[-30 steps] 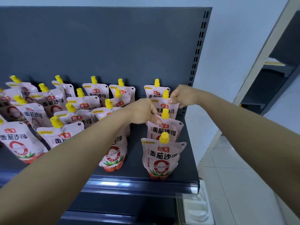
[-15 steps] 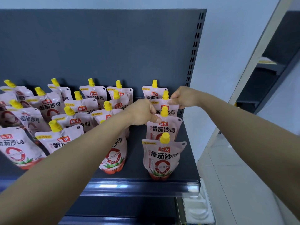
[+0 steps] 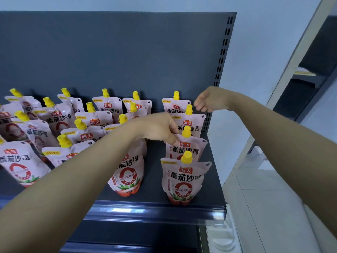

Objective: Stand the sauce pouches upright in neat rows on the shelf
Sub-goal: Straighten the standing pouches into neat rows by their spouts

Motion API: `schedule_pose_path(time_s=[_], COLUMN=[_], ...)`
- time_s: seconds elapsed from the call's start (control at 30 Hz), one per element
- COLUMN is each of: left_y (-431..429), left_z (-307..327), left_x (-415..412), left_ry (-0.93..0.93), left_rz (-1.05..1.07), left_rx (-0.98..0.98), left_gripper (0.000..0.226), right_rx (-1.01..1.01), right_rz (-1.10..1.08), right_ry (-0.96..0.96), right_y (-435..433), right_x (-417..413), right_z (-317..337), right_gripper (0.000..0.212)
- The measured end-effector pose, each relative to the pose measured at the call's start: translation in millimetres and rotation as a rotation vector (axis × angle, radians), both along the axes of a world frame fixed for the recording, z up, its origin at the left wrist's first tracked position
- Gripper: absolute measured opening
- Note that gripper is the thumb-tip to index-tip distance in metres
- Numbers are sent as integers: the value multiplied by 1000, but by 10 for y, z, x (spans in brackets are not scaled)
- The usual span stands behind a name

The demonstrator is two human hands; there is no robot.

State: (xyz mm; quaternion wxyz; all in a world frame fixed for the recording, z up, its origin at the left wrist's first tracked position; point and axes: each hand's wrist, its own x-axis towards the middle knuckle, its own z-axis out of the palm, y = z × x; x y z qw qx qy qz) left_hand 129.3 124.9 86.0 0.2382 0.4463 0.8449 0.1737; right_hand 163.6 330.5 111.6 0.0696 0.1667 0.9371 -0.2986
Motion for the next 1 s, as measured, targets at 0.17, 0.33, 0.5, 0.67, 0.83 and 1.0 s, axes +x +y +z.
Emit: schedule_pose_path(time_s=[0.17, 0.33, 0.5, 0.67, 0.83, 1.0], left_y=[-38, 108, 315, 467, 560, 580], left_z=[219, 138, 24, -102, -204, -207], left_x=[-75, -289, -433, -483, -506, -493], left_ry=[-70, 143, 209, 170, 120, 104], left_rz=[82, 211, 249, 221, 264, 288], left_rx=[143, 208, 119, 64, 55, 63], left_gripper=[25, 21, 34, 7, 27, 18], right_rx=[97, 131, 171, 203, 208, 178], right_rz=[-36, 14, 25, 27, 31, 26], right_ry=[175, 160, 141, 131, 126, 128], right_y=[36, 43, 60, 128, 325, 335], right_x=[-233, -487, -638, -616, -472, -411], right_z=[-69, -218, -357, -355, -305, -301], right_gripper=[37, 43, 14, 24, 21, 24])
